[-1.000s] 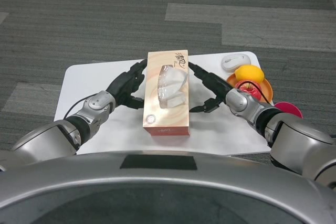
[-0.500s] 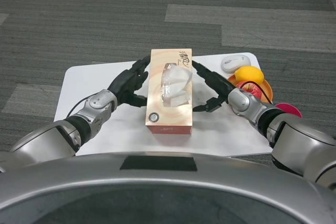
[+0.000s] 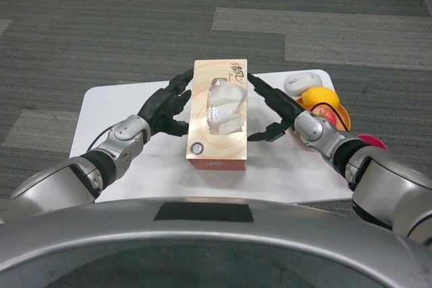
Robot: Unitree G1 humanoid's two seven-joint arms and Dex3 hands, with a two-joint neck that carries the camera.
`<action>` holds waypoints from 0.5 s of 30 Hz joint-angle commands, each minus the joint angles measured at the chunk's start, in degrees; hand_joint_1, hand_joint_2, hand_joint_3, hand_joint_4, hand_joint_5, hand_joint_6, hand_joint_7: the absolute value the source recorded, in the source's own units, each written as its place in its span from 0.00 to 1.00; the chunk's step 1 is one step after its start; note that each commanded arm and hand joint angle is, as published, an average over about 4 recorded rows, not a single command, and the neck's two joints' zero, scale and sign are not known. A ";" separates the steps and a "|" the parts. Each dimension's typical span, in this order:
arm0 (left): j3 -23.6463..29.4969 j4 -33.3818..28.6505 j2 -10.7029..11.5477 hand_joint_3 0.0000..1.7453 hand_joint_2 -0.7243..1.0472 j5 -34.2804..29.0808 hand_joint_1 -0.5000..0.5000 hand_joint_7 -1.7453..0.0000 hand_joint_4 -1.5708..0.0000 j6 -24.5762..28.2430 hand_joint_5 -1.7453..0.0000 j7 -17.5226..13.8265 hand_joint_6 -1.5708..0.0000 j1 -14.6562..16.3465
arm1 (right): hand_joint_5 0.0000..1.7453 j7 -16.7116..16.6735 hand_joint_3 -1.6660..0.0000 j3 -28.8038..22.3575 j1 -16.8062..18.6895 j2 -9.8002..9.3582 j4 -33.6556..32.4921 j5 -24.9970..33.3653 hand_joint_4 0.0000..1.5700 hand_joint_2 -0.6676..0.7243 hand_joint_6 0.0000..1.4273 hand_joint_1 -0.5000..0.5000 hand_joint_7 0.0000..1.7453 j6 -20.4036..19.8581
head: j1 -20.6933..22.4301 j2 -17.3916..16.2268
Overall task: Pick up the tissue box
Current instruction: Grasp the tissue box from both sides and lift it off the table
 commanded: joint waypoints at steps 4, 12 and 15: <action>0.61 -3.55 -1.06 0.10 1.00 -0.46 1.00 1.00 1.00 -1.24 1.00 -2.23 1.00 0.52 | 0.00 0.77 0.71 -1.92 -1.70 1.96 -3.84 0.20 0.00 0.09 0.00 0.04 0.00 -0.71 | 0.13 0.13; 2.01 -6.84 -0.40 0.10 1.00 -0.48 1.00 1.00 1.00 -1.02 1.00 -2.28 1.00 1.31 | 0.00 1.32 0.71 -3.55 -1.41 1.61 -5.98 0.20 0.00 0.09 0.00 0.04 0.00 -0.71 | 0.18 0.32; 2.63 -8.47 0.03 0.10 1.00 -0.48 1.00 1.00 1.00 -0.89 1.00 -2.28 1.00 1.60 | 0.00 1.49 0.71 -3.92 -1.37 1.43 -6.83 0.20 0.00 0.09 0.00 0.04 0.00 -0.71 | 0.14 0.36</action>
